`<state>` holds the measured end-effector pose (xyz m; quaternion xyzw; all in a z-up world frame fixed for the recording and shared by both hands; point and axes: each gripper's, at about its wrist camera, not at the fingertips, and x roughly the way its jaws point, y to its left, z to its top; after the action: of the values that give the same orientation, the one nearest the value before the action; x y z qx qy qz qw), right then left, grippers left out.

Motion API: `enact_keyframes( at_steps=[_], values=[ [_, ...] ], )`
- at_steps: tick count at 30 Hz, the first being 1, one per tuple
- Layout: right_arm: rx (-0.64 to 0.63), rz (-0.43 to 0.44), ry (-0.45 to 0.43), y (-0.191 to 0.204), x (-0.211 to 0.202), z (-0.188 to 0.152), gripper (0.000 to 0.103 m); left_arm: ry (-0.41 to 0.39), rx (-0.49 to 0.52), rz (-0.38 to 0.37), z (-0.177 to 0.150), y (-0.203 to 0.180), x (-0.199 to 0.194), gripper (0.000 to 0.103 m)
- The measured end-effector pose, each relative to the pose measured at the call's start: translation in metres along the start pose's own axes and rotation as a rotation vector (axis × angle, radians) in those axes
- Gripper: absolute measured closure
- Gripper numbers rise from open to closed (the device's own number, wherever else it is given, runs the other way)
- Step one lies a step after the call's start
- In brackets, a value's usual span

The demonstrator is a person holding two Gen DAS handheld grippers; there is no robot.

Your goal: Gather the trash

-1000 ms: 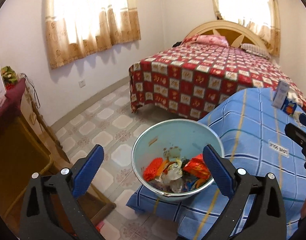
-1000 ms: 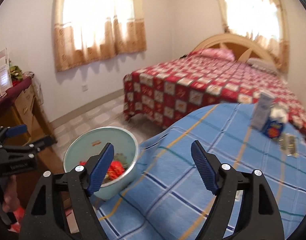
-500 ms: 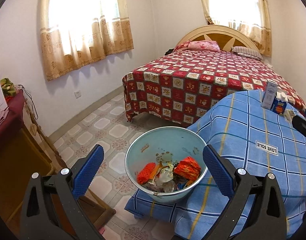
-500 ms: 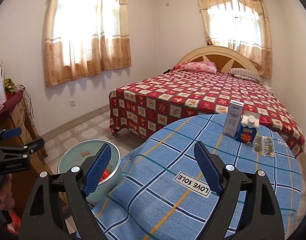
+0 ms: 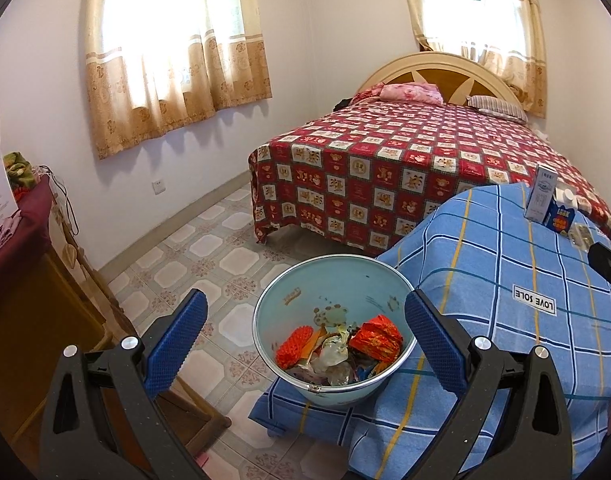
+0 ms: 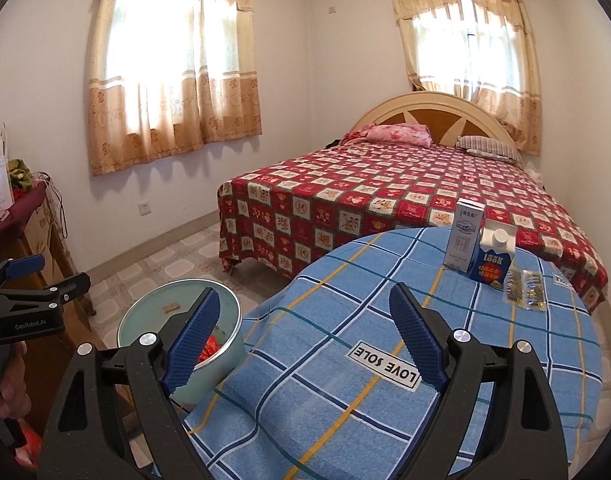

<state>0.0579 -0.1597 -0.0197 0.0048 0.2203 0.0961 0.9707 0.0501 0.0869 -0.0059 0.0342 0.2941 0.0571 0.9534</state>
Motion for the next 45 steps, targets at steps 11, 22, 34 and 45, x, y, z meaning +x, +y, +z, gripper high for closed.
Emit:
enact_keyframes(
  at_steps=[11, 22, 34, 45],
  values=[
    [0.003, 0.004, 0.002, 0.006, -0.001, -0.005, 0.017, 0.000, 0.002, 0.006, 0.001, 0.004, -0.002, 0.006],
    [0.004, 0.005, 0.005, 0.010, -0.001, -0.008, 0.017, 0.002, 0.006, 0.009, 0.001, 0.004, 0.000, 0.006],
    [0.003, 0.006, 0.008, 0.011, -0.001, -0.008, 0.017, 0.004, 0.014, 0.015, -0.001, 0.003, 0.003, 0.006],
    [-0.001, 0.011, 0.017, 0.014, 0.001, -0.011, 0.016, 0.018, 0.015, 0.010, -0.003, 0.002, 0.006, 0.006]
  ],
)
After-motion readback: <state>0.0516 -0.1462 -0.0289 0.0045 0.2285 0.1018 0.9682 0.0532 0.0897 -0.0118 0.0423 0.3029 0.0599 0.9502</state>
